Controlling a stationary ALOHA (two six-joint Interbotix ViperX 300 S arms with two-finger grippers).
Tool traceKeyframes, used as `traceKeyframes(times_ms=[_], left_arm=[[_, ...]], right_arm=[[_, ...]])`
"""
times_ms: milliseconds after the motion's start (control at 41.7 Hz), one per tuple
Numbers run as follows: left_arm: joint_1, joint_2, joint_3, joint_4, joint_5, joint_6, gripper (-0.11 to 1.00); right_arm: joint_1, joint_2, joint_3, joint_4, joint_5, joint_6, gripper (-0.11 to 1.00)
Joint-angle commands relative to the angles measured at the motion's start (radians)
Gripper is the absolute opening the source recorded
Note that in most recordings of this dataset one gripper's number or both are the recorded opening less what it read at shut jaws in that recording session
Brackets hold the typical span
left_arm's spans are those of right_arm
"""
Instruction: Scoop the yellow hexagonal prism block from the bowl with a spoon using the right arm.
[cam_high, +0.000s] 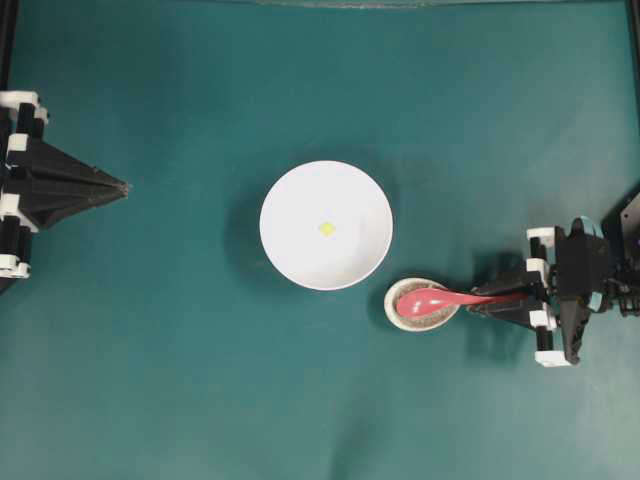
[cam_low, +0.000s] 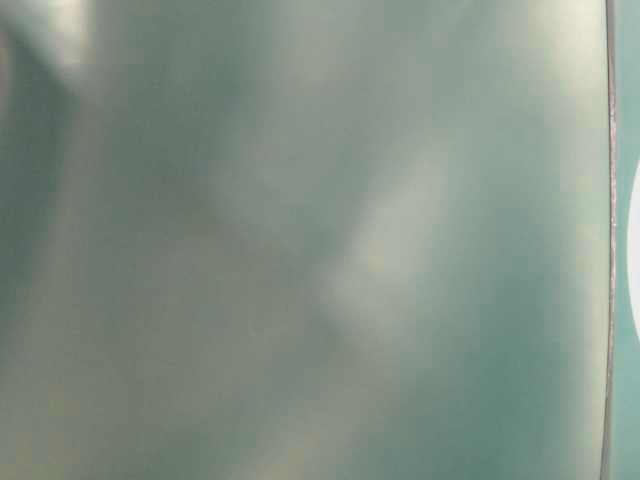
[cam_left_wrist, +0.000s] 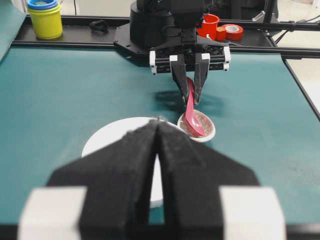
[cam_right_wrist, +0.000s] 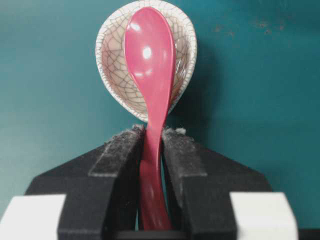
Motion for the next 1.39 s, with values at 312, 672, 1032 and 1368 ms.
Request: traceKeyframes(times_ms=[312,672,1032,1368], left_arm=[[-0.002,0.006,-0.017,0.003,-0.006,0.0,0.0],[-0.002,0.006,-0.017,0.003,-0.005,0.0,0.0],[-0.002,0.006,-0.017,0.002,-0.005,0.002,0.0],[-0.002,0.006,-0.017,0.002,-0.006,0.0,0.0]], right_arm=[[0.002,-0.017,-0.009,0.003,0.0,0.0,0.41],[-0.026,-0.017,-0.017,0.003,-0.005,-0.023,0.46],[-0.028,-0.017,-0.032,0.003,0.006,-0.054,0.46],[-0.026,-0.017,-0.032,0.003,0.025,-0.057,0.46]])
